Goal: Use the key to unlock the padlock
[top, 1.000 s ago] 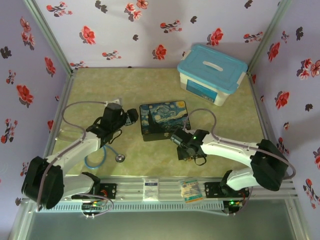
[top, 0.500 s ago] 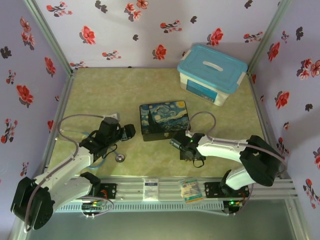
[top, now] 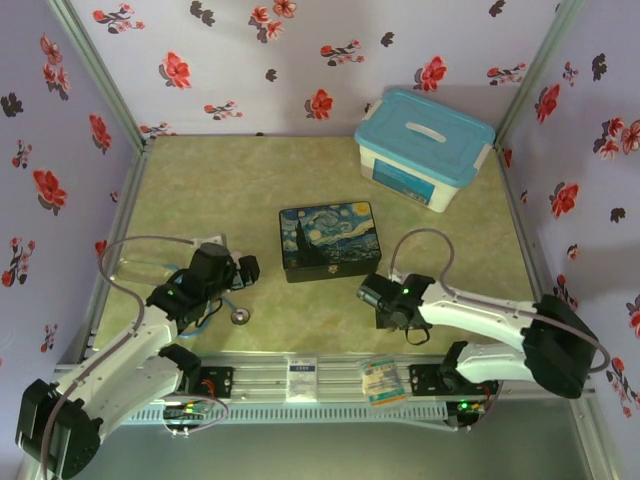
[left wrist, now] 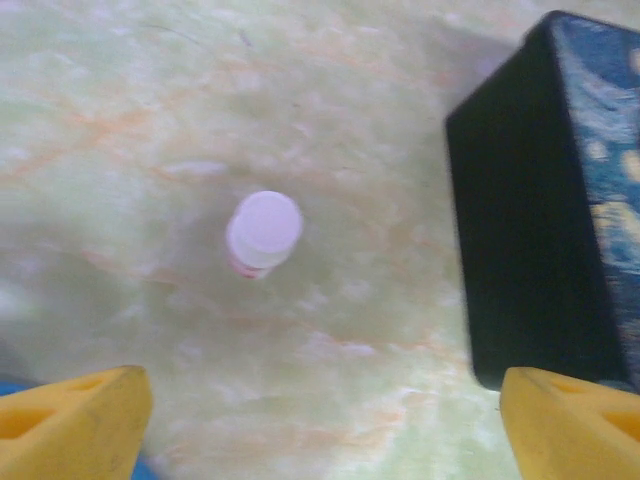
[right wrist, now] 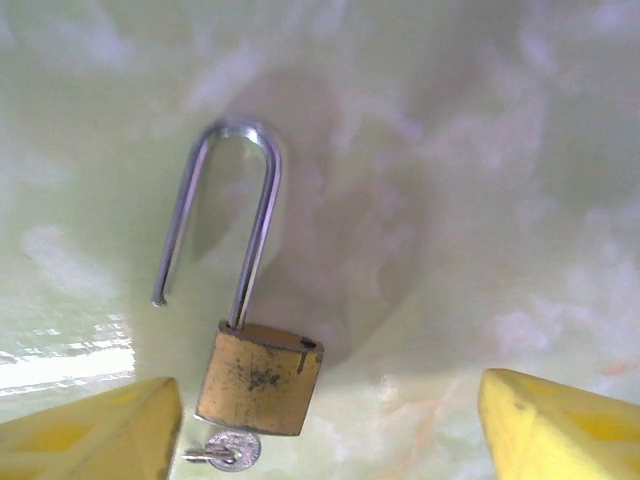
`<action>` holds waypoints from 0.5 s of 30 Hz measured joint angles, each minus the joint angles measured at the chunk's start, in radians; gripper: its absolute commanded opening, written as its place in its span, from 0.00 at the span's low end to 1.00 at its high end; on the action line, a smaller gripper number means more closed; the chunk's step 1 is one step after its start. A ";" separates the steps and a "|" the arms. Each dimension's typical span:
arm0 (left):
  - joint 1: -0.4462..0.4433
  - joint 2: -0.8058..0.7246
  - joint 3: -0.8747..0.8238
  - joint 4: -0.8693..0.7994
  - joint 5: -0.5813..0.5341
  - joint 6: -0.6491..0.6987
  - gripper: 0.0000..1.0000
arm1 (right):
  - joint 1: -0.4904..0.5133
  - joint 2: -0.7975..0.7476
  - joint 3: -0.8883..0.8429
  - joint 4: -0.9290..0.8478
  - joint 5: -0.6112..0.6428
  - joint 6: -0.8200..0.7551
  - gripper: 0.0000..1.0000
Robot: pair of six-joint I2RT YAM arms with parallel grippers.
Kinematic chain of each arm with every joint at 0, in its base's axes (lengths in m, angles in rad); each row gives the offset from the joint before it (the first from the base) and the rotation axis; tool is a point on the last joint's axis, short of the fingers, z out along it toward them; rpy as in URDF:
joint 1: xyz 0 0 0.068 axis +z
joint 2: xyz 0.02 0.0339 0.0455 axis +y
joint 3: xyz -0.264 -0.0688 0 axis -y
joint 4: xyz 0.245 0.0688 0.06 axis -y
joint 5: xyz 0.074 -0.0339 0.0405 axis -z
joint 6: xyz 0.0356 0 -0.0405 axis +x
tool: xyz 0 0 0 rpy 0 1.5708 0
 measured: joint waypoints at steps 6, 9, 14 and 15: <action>0.051 -0.056 -0.013 -0.015 -0.210 0.074 1.00 | -0.237 -0.294 0.006 0.057 0.130 -0.128 0.99; 0.077 -0.076 -0.027 0.035 -0.298 0.152 1.00 | -0.477 -0.376 0.010 0.155 0.156 -0.245 0.99; 0.143 -0.029 -0.046 0.227 -0.418 0.375 1.00 | -0.832 -0.320 -0.027 0.416 0.173 -0.392 0.99; 0.171 -0.011 -0.066 0.293 -0.415 0.419 1.00 | -0.849 -0.293 -0.048 0.472 0.185 -0.416 0.99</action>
